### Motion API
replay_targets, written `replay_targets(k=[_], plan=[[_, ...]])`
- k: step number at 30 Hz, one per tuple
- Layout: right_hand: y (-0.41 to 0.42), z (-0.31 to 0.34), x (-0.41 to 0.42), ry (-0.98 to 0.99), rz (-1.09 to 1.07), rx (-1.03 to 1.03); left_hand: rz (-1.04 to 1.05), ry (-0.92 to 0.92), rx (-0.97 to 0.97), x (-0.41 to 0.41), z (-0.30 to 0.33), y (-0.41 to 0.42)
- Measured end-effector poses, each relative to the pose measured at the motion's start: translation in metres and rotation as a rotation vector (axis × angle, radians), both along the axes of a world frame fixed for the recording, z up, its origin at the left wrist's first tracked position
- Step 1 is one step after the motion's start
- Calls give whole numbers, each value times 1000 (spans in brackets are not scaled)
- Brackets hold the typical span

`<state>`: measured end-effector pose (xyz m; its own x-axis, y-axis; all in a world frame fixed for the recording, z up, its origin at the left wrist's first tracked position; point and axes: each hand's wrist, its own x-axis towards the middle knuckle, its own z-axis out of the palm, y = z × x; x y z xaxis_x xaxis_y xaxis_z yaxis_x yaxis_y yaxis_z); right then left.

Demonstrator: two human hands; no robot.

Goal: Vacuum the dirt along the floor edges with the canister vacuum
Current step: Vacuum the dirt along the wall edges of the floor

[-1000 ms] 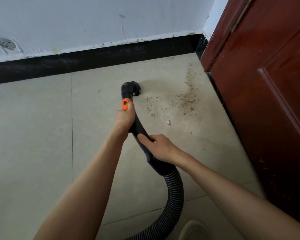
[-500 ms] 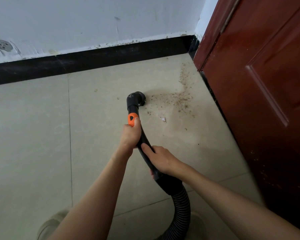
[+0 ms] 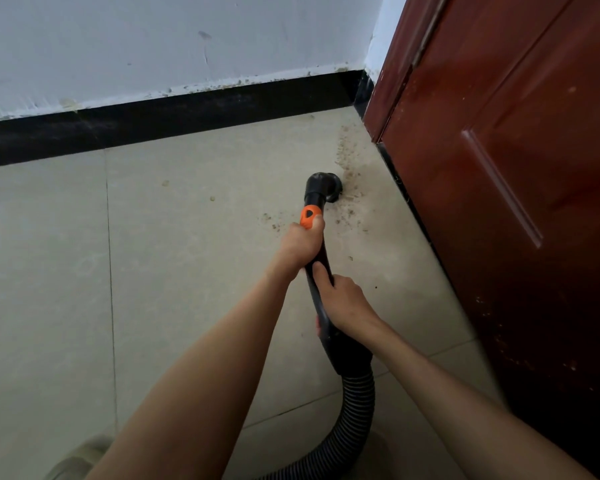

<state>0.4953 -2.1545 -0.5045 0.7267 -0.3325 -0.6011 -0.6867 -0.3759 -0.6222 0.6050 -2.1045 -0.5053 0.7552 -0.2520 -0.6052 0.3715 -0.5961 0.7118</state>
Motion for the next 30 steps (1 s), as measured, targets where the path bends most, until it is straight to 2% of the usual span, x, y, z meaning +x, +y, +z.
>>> replay_targets(k=[4,8,12,18,23,30], plan=[[-7,0,9,-32,-49,1,-43,6,-11,9,5,-10],[-4,-2,14,-38,-32,63,7,33,-27,14,1,-4],[6,1,22,-36,56,79,176,100,-86,21,1,14],[30,13,26,10,253,197,323,58,-55,27,4,58],[50,13,4,57,368,197,362,78,-3,4,-2,92],[51,17,-21,83,359,219,365,78,-3,-22,2,94]])
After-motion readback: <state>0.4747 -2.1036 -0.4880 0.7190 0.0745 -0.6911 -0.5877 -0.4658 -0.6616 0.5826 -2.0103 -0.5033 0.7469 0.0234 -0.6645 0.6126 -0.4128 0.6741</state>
